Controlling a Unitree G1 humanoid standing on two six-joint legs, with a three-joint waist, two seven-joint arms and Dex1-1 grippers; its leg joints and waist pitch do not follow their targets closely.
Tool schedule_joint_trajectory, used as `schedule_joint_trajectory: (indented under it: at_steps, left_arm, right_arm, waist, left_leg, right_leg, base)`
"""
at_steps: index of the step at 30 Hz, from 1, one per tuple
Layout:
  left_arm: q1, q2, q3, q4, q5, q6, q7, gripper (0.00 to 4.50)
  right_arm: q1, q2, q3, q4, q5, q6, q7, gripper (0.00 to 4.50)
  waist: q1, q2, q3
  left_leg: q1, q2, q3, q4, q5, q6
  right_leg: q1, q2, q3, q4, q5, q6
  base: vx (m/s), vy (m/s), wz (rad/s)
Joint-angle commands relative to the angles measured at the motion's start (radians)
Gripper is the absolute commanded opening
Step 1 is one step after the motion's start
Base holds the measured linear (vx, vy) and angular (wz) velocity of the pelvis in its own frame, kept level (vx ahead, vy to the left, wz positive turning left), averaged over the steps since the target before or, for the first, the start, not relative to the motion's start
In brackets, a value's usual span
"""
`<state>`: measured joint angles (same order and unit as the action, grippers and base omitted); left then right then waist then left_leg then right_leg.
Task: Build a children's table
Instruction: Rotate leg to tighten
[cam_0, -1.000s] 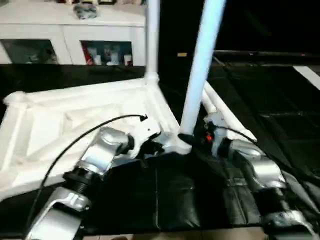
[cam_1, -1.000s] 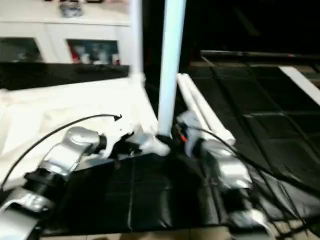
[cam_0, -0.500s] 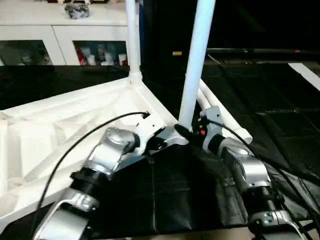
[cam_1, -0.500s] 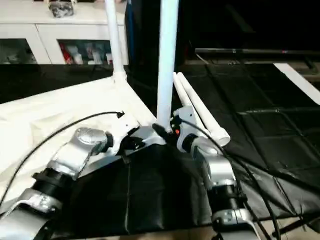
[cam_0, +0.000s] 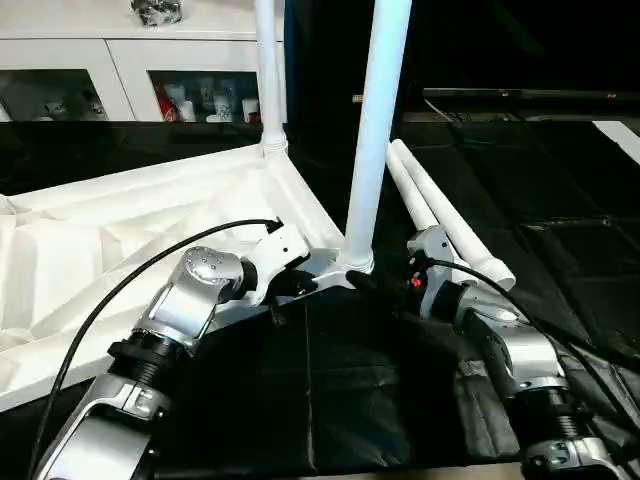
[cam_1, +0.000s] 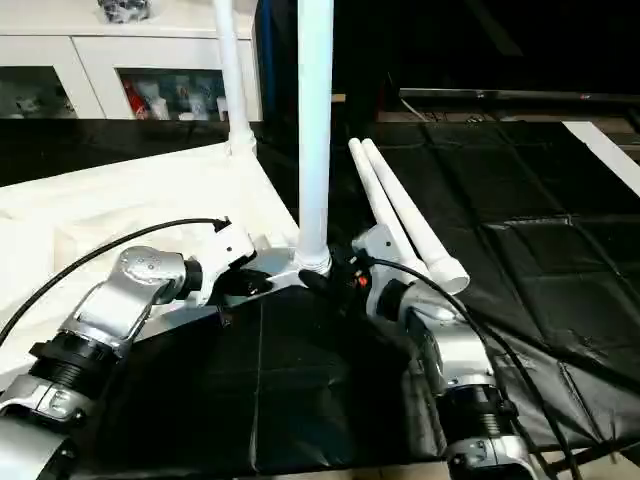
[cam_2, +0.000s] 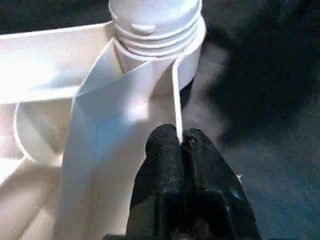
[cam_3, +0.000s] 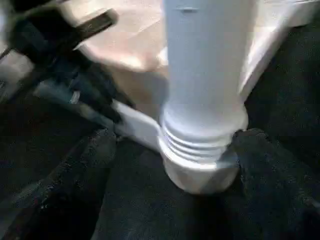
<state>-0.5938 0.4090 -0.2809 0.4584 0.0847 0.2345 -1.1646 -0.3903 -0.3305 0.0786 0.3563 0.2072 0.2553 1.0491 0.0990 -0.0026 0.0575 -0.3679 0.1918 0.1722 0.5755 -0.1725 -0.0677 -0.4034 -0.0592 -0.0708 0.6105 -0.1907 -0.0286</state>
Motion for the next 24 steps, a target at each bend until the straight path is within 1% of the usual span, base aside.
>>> schedule_joint_trajectory:
  at_steps: [1,2,3,4,5,6,7,8,10,13,14,16,17,18,19,20,21,23,24]
  left_arm:
    - [-0.011,0.028,-0.035,-0.007,-0.039,-0.105,-0.157,0.0]
    - [-0.014,0.035,-0.042,0.002,-0.035,-0.118,-0.168,0.0]
    - [-0.019,0.041,-0.048,0.012,-0.031,-0.131,-0.174,0.0]
    - [-0.02,0.042,-0.049,0.016,-0.03,-0.135,-0.175,0.0]
    - [-0.022,0.043,-0.051,0.02,-0.028,-0.139,-0.177,0.0]
    - [-0.028,0.048,-0.057,0.034,-0.023,-0.156,-0.178,0.0]
    - [-0.033,0.05,-0.059,0.04,-0.022,-0.162,-0.182,0.0]
    - [-0.035,0.051,-0.059,0.043,-0.024,-0.167,-0.187,0.0]
    - [-0.035,0.054,-0.06,0.044,-0.035,-0.173,-0.209,0.0]
    - [-0.035,0.059,-0.062,0.051,-0.042,-0.193,-0.232,0.0]
    - [-0.035,0.059,-0.062,0.051,-0.042,-0.193,-0.232,0.0]
    - [-0.034,0.066,-0.067,0.06,-0.036,-0.218,-0.246,0.0]
    - [-0.032,0.071,-0.071,0.063,-0.032,-0.23,-0.251,0.0]
    - [-0.033,0.072,-0.073,0.065,-0.032,-0.233,-0.252,0.0]
    - [-0.033,0.074,-0.075,0.065,-0.032,-0.236,-0.253,0.0]
    - [-0.033,0.074,-0.075,0.066,-0.032,-0.237,-0.253,0.0]
    - [-0.034,0.074,-0.076,0.067,-0.031,-0.239,-0.254,0.0]
    - [-0.035,0.075,-0.078,0.071,-0.03,-0.243,-0.253,0.0]
    - [-0.036,0.074,-0.079,0.072,-0.029,-0.245,-0.252,0.0]
  right_arm:
    - [-0.025,-0.023,0.018,-0.034,0.037,0.01,0.133,3.94]
    - [-0.032,-0.024,0.022,-0.03,0.036,0.006,0.148,3.94]
    - [-0.041,-0.026,0.027,-0.021,0.032,0.0,0.155,3.94]
    - [-0.044,-0.026,0.029,-0.018,0.031,-0.003,0.157,3.94]
    - [-0.047,-0.027,0.031,-0.014,0.029,-0.006,0.159,3.94]
    - [-0.059,-0.029,0.038,0.001,0.026,-0.014,0.169,3.94]
    - [-0.068,-0.029,0.043,0.012,0.023,-0.019,0.173,3.94]
    - [-0.071,-0.031,0.047,0.016,0.026,-0.021,0.176,3.94]
    - [-0.075,-0.037,0.055,0.02,0.036,-0.021,0.19,3.94]
    - [-0.081,-0.038,0.062,0.026,0.047,-0.017,0.227,3.94]
    - [-0.081,-0.038,0.062,0.026,0.047,-0.017,0.227,3.94]
    - [-0.085,-0.036,0.064,0.028,0.056,-0.006,0.253,3.7]
    - [-0.086,-0.036,0.069,0.03,0.063,0.008,0.271,3.6]
    - [-0.087,-0.038,0.072,0.032,0.066,0.011,0.276,3.57]
    - [-0.089,-0.04,0.078,0.036,0.068,0.014,0.283,3.36]
    - [-0.09,-0.04,0.079,0.037,0.069,0.015,0.284,3.36]
    - [-0.092,-0.041,0.082,0.044,0.069,0.017,0.29,3.24]
    - [-0.098,-0.04,0.086,0.059,0.067,0.017,0.299,3.12]
    - [-0.099,-0.04,0.087,0.063,0.067,0.017,0.302,3.04]
  waist:
    - [0.012,0.001,-0.071]
    - [0.016,0.004,-0.071]
    - [0.02,0.004,-0.071]
    - [0.02,0.004,-0.071]
    - [0.027,0.003,-0.07]
    - [0.033,0.004,-0.068]
    - [0.035,-0.001,-0.068]
    - [0.042,0.003,-0.069]
    - [0.042,-0.001,-0.069]
    - [0.043,-0.002,-0.07]
    - [0.044,-0.003,-0.072]
    - [0.045,-0.003,-0.073]
    - [0.046,-0.005,-0.073]
    - [0.046,-0.004,-0.072]
    - [0.045,-0.003,-0.072]
    - [0.045,-0.003,-0.072]
    - [0.046,-0.003,-0.07]
    - [0.046,-0.004,-0.07]
    - [0.045,-0.005,-0.07]
  left_leg:
    - [0.007,0.039,-0.009,-0.052,-0.15,0.072]
    - [0.007,0.041,-0.008,-0.051,-0.149,0.077]
    - [0.009,0.042,-0.008,-0.052,-0.151,0.073]
    - [0.009,0.042,-0.008,-0.052,-0.151,0.073]
    - [0.016,0.047,-0.007,-0.053,-0.163,0.061]
    - [0.02,0.049,-0.006,-0.054,-0.176,0.054]
    - [0.02,0.049,-0.005,-0.054,-0.18,0.051]
    - [0.02,0.05,-0.007,-0.056,-0.182,0.04]
    - [0.016,0.048,-0.007,-0.056,-0.185,0.032]
    - [0.011,0.045,-0.008,-0.054,-0.175,0.037]
    - [0.01,0.044,-0.007,-0.053,-0.159,0.04]
    - [0.008,0.044,-0.007,-0.051,-0.146,0.048]
    - [0.009,0.044,-0.007,-0.05,-0.143,0.05]
    - [0.009,0.045,-0.007,-0.051,-0.146,0.051]
    - [0.01,0.046,-0.007,-0.052,-0.155,0.048]
    - [0.01,0.046,-0.007,-0.052,-0.155,0.048]
    - [0.011,0.046,-0.007,-0.052,-0.165,0.042]
    - [0.012,0.046,-0.007,-0.053,-0.171,0.037]
    - [0.011,0.046,-0.007,-0.053,-0.171,0.036]
  right_leg:
    - [0.066,-0.082,0.051,-0.068,-0.111,-0.201]
    - [0.061,-0.083,0.05,-0.067,-0.104,-0.207]
    - [0.059,-0.084,0.049,-0.066,-0.107,-0.213]
    - [0.059,-0.084,0.049,-0.066,-0.107,-0.213]
    - [0.053,-0.087,0.05,-0.066,-0.137,-0.219]
    - [0.049,-0.087,0.051,-0.069,-0.16,-0.22]
    - [0.049,-0.088,0.051,-0.07,-0.169,-0.218]
    - [0.05,-0.089,0.052,-0.067,-0.174,-0.214]
    - [0.053,-0.089,0.053,-0.064,-0.167,-0.208]
    - [0.057,-0.091,0.053,-0.065,-0.167,-0.2]
    - [0.057,-0.091,0.053,-0.063,-0.157,-0.197]
    - [0.058,-0.09,0.052,-0.061,-0.139,-0.199]
    - [0.057,-0.089,0.051,-0.06,-0.139,-0.199]
    - [0.056,-0.089,0.051,-0.062,-0.147,-0.198]
    - [0.055,-0.09,0.05,-0.063,-0.161,-0.198]
    - [0.055,-0.09,0.05,-0.063,-0.161,-0.198]
    - [0.054,-0.091,0.05,-0.065,-0.181,-0.198]
    - [0.053,-0.091,0.051,-0.066,-0.196,-0.194]
    - [0.054,-0.091,0.051,-0.066,-0.198,-0.194]
  base:
    - [0.0,0.0,0.0]
    - [0.0,0.0,0.0]
    - [0.0,0.0,0.0]
    - [0.0,0.0,0.0]
    - [0.0,0.0,0.0]
    - [0.0,0.0,0.0]
    - [0.0,0.0,0.0]
    - [0.0,0.0,0.0]
    - [0.0,0.0,0.0]
    - [0.0,0.0,0.0]
    - [0.0,0.0,0.0]
    - [0.0,0.0,0.0]
    - [0.0,0.0,0.0]
    - [0.0,0.0,0.0]
    - [0.0,0.0,0.0]
    - [0.0,0.0,0.0]
    - [0.0,0.0,0.0]
    - [0.0,0.0,0.0]
    - [0.0,0.0,0.0]
